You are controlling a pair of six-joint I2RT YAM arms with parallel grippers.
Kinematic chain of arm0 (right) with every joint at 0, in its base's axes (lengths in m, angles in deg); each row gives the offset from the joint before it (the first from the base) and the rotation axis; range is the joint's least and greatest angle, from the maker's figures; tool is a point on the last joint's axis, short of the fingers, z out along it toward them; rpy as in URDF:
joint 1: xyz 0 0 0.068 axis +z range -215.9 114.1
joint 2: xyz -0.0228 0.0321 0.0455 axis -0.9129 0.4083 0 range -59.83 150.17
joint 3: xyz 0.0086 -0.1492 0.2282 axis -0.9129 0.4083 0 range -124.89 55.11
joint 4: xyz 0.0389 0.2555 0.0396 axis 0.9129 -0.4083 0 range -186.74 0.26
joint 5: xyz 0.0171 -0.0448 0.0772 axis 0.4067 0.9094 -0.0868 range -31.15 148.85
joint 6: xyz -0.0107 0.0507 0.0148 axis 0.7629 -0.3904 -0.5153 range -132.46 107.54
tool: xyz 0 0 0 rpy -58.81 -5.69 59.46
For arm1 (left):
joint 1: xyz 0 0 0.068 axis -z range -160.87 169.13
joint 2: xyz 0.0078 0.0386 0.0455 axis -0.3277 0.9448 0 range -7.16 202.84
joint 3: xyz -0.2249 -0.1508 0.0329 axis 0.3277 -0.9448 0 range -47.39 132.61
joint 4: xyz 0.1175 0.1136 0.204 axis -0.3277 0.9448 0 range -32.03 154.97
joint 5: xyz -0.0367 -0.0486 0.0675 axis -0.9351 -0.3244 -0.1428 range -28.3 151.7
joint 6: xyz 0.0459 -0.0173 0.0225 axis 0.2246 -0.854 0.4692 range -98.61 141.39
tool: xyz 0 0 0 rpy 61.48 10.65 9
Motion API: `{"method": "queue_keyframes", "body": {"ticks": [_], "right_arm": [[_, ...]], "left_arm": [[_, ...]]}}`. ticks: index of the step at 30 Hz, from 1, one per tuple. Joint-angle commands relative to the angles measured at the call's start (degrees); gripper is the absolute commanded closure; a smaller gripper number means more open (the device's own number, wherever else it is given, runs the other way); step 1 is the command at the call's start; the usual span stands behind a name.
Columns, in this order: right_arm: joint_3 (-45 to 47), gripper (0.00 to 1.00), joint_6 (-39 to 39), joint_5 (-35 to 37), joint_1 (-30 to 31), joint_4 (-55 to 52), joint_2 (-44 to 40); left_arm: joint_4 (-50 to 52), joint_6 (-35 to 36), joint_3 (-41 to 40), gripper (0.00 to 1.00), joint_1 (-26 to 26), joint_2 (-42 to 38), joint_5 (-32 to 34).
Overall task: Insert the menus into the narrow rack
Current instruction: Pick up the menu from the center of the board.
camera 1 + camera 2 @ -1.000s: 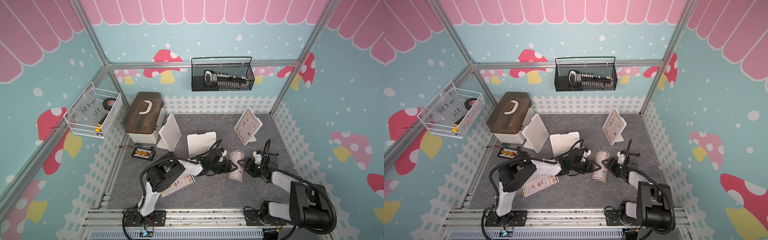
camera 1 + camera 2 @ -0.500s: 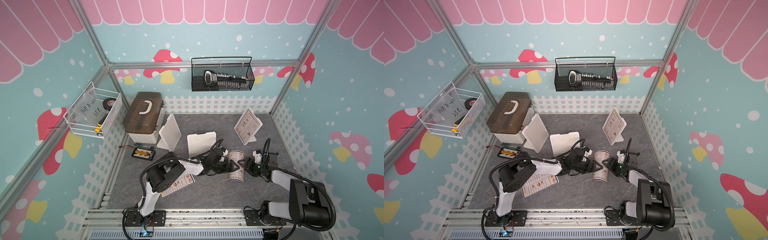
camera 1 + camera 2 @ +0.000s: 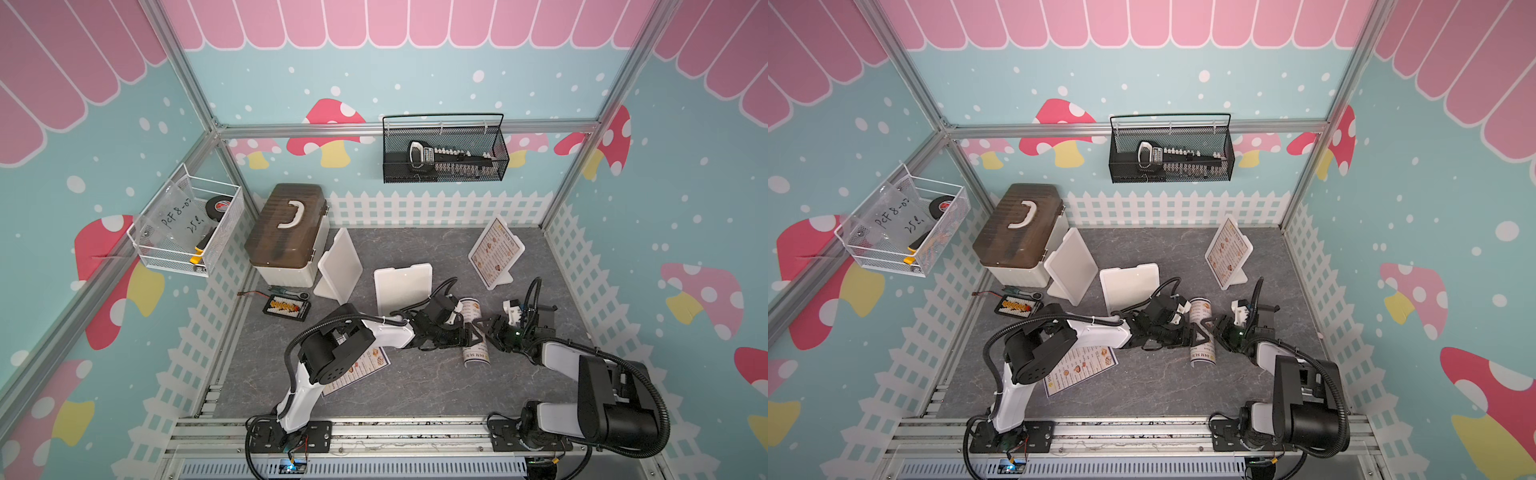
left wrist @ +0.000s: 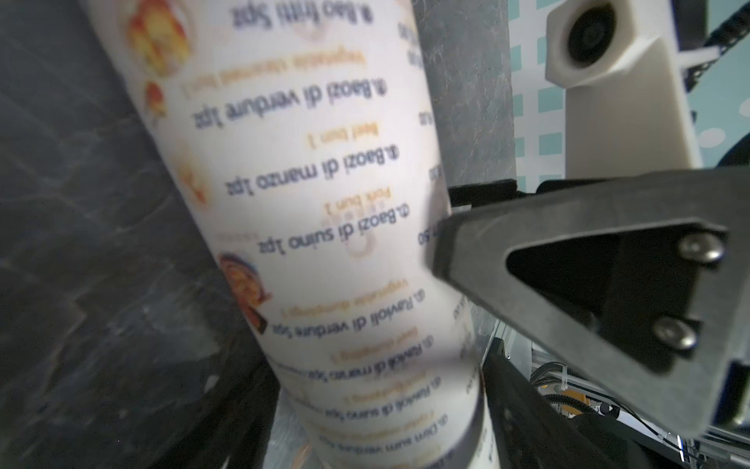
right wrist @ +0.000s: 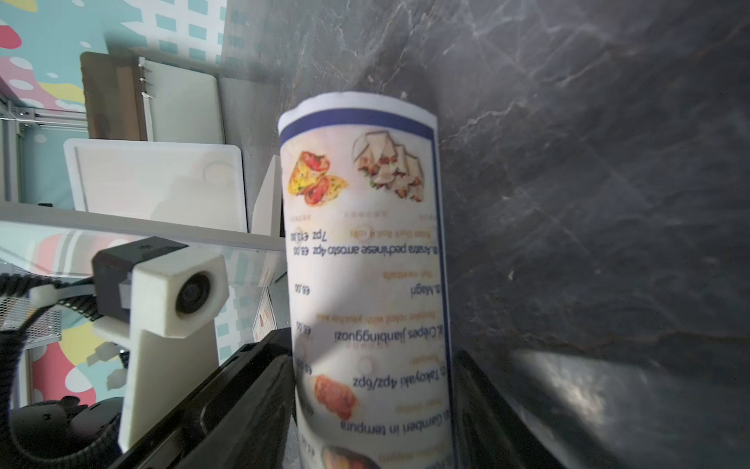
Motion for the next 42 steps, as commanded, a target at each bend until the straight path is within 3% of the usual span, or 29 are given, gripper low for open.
{"method": "queue_keyframes", "body": {"ticks": [1,9,15,19,33,42], "right_arm": [[1.0,0.37,-1.9,-2.2,0.4,3.3,0.3],[1.1,0.36,-2.0,-0.8,0.4,2.3,-1.3],[-0.7,0.32,2.4,5.0,0.3,-6.5,-4.4],[-0.7,0.3,2.7,4.4,0.3,-6.9,-3.3],[2.5,0.25,-7.7,-6.4,0.3,15.2,2.4],[3.7,0.29,-12.7,-6.9,0.3,22.5,3.5]], "left_arm": [[3.6,1.5,1.4,0.22,0.3,1.5,0.8],[4.1,0.7,1.3,0.31,0.1,1.7,1.2],[0.0,-1.5,-1.1,0.37,-0.7,1.0,0.6],[-2.6,-2.8,-2.1,0.4,-1.1,1.0,-0.3],[-16.0,-7.5,-7.0,0.41,-2.3,-0.3,-3.0],[-18.0,-8.2,-9.0,0.41,-3.0,-1.2,-2.1]]}}
